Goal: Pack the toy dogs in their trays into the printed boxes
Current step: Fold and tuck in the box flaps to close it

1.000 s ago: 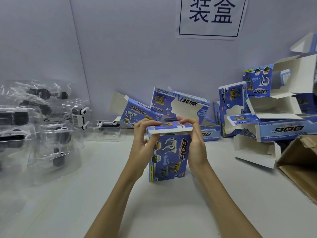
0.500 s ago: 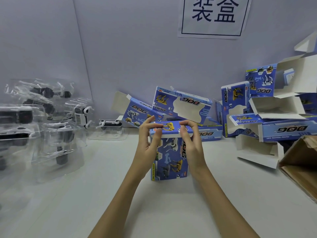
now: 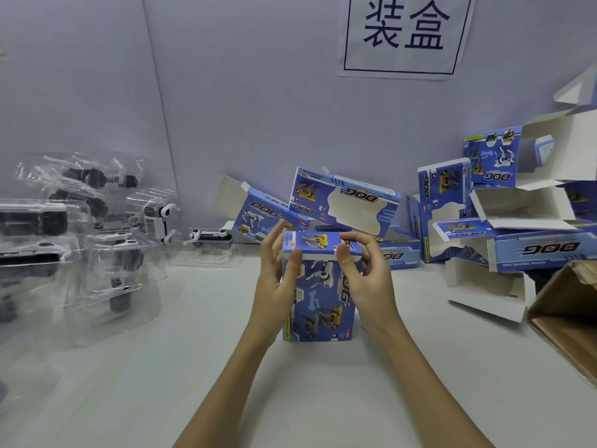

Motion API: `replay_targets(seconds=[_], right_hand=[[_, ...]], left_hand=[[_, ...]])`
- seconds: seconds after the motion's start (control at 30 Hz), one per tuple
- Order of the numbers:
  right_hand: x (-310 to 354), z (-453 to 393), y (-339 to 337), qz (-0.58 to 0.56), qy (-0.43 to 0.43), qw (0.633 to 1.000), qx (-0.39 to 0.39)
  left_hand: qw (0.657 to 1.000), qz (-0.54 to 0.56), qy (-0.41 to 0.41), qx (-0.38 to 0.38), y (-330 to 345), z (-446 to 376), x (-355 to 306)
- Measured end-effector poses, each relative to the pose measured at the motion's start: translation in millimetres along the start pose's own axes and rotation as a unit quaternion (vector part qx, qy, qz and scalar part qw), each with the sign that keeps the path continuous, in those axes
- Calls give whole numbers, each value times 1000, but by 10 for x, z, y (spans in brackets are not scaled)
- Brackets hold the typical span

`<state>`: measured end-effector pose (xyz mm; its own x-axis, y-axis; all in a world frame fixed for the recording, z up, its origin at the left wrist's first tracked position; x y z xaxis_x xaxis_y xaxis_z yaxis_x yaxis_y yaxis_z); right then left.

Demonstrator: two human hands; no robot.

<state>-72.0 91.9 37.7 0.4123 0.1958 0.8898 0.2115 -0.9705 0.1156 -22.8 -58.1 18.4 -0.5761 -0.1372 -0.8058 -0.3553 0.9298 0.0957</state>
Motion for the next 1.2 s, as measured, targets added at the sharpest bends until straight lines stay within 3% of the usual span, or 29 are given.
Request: replay_targets(seconds=[0.1, 0.2, 0.3, 0.43, 0.53, 0.67, 0.97, 1.2], right_hand=[[13, 38, 63, -45, -2, 997, -63], [30, 62, 137, -128, 61, 988, -67], [39, 110, 233, -148, 127, 981, 1], [85, 95, 154, -57, 105, 991, 57], [112, 44, 29, -12, 94, 989, 115], [53, 79, 81, -2, 61, 993, 100], [10, 123, 142, 4, 19, 997, 69], [-18, 128, 148, -6, -3, 998, 55]], left_hand=[[988, -117, 48, -92, -23, 58, 22], [945, -291, 134, -63, -14, 112, -22], [881, -442, 160, -47, -32, 103, -42], [886, -427, 179, -14, -130, 52, -45], [867, -443, 225, 45, -280, -22, -37], [842, -467, 234, 135, -351, -13, 10], [812, -518, 241, 120, -231, 43, 35], [815, -517, 236, 113, -230, 56, 15]])
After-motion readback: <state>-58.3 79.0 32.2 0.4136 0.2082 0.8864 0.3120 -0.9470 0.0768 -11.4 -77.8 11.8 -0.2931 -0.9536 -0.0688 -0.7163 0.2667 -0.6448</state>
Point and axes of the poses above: each hand's wrist, its own z-axis away from the middle knuckle, its own y-axis out of the palm, x = y × z, the point moved 1 cm from there along -z, towards the middle knuckle, and after that the axes turned 3 degrees about y, right-handed, at the moved point
